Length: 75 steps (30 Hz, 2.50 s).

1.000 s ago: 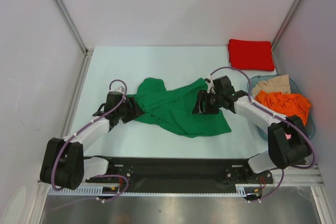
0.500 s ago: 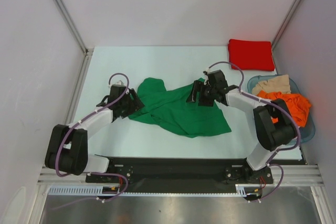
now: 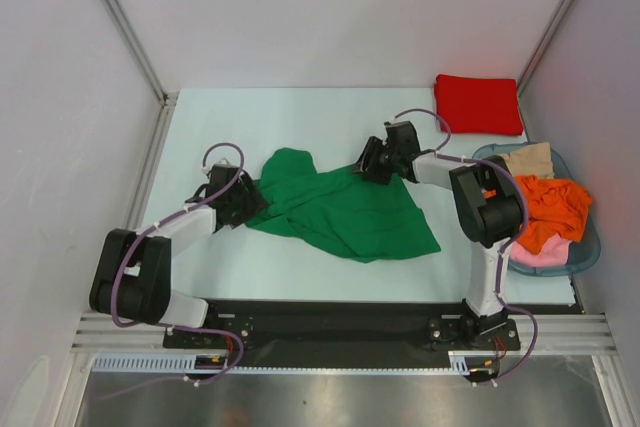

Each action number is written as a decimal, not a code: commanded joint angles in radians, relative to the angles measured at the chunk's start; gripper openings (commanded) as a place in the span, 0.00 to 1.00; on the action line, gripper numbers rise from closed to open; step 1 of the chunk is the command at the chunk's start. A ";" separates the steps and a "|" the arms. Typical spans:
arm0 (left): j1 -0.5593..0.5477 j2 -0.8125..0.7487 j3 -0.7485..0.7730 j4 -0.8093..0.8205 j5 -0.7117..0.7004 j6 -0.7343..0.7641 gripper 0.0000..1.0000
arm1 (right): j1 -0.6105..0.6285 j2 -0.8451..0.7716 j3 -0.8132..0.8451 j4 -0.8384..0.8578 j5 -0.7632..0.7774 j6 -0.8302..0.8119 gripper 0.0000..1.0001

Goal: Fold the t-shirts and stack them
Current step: Flatten the tshirt out

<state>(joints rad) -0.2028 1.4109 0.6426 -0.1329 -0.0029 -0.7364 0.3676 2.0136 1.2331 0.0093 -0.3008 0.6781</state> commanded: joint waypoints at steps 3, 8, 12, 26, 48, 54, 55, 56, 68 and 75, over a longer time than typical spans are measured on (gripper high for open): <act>0.020 0.023 0.012 0.046 -0.040 -0.012 0.51 | 0.005 0.048 0.058 0.044 -0.004 0.028 0.56; 0.019 -0.029 0.032 0.039 -0.058 0.031 0.20 | 0.001 0.048 0.072 0.041 0.015 0.006 0.33; 0.014 -0.079 0.113 0.010 -0.104 0.066 0.00 | -0.010 0.043 0.097 0.029 0.003 0.008 0.04; -0.064 0.375 1.026 -0.215 0.031 0.429 0.51 | -0.142 0.122 0.411 -0.052 0.031 -0.028 0.36; 0.169 -0.075 0.172 -0.306 -0.025 0.239 0.33 | -0.079 -0.604 -0.290 -0.341 -0.023 -0.242 0.65; 0.164 -0.018 0.166 -0.281 -0.031 0.213 0.42 | -0.079 -0.737 -0.328 -0.373 -0.034 -0.227 0.64; 0.161 0.000 0.169 -0.281 -0.035 0.213 0.43 | -0.082 -0.746 -0.325 -0.390 -0.031 -0.229 0.64; 0.158 0.009 0.169 -0.278 -0.040 0.212 0.43 | -0.091 -0.766 -0.320 -0.397 -0.031 -0.230 0.64; 0.120 0.138 0.209 -0.255 -0.081 0.232 0.44 | -0.142 -0.842 -0.334 -0.413 -0.057 -0.218 0.64; 0.114 0.177 0.219 -0.257 -0.123 0.223 0.42 | -0.144 -0.857 -0.322 -0.410 -0.060 -0.213 0.64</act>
<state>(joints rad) -0.0830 1.5650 0.8356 -0.4099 -0.0864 -0.5060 0.2268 1.1851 0.8902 -0.4000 -0.3492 0.4583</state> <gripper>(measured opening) 0.431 0.640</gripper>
